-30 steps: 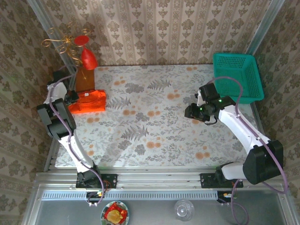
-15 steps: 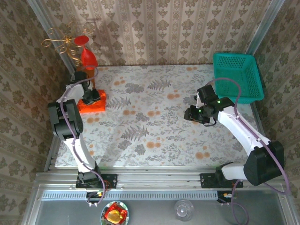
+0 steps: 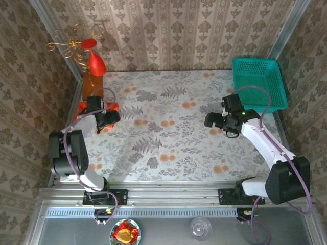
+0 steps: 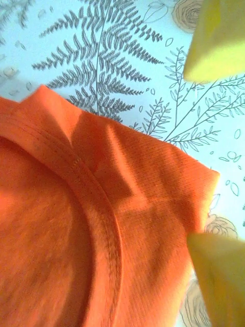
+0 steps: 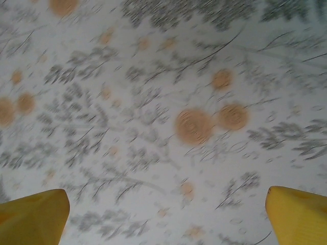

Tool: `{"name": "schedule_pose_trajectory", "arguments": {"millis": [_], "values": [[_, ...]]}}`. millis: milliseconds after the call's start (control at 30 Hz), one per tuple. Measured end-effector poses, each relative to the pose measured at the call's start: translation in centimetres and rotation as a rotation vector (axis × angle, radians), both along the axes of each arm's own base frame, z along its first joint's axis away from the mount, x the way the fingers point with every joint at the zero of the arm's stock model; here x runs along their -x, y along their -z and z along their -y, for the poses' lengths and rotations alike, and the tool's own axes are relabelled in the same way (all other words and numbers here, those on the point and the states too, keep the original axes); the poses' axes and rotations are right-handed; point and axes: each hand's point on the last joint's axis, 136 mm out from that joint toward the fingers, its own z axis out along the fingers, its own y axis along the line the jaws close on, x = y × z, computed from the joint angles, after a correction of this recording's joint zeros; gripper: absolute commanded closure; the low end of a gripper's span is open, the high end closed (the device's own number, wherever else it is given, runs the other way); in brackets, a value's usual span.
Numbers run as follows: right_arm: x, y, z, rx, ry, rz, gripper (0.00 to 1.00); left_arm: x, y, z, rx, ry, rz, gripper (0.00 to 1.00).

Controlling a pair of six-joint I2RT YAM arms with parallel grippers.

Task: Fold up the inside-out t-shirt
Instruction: Reset both arms

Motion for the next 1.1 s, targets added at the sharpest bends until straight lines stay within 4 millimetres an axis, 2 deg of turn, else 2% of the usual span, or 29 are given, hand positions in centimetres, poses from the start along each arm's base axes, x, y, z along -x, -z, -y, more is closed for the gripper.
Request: {"name": "schedule_pose_trajectory", "arguments": {"millis": [200, 333, 400, 500, 667, 800, 900, 1000, 1100], "values": [[-2.2, 0.8, 3.0, 0.139, 0.063, 0.074, 0.0, 1.2, -1.9, -2.0, -0.103, -0.064, 0.116, 0.0], [-3.0, 2.3, 5.0, 0.251, 0.087, 0.122, 0.0, 1.2, -4.1, -3.3, -0.234, -0.085, 0.214, 0.0], [-3.0, 3.3, 6.0, 0.296, 0.092, 0.141, 0.0, 1.5, -4.6, -3.7, -0.307, -0.082, 0.258, 0.0], [-3.4, 4.4, 6.8, 0.351, 0.072, 0.199, 0.0, 2.2, -3.6, -3.9, -0.387, -0.053, 0.292, 0.0], [-4.2, 5.4, 7.1, 0.407, 0.031, 0.324, 0.0, 3.5, -0.3, -3.5, -0.435, 0.03, 0.311, 0.0], [-5.1, 4.9, 7.1, 0.415, 0.022, 0.441, 0.0, 2.3, -1.3, -2.7, -0.385, 0.06, 0.434, 0.0], [-5.9, 3.9, 7.6, 0.402, 0.04, 0.53, 0.0, 1.0, -2.4, -2.9, -0.353, 0.057, 0.527, 0.0], [-7.1, 3.4, 8.9, 0.38, 0.08, 0.595, 0.0, 0.0, -1.9, -3.0, -0.316, 0.076, 0.549, 0.0], [-7.6, 4.2, 9.2, 0.351, 0.074, 0.612, 0.0, -0.5, -1.2, -2.1, -0.297, 0.129, 0.553, 0.0]]}}
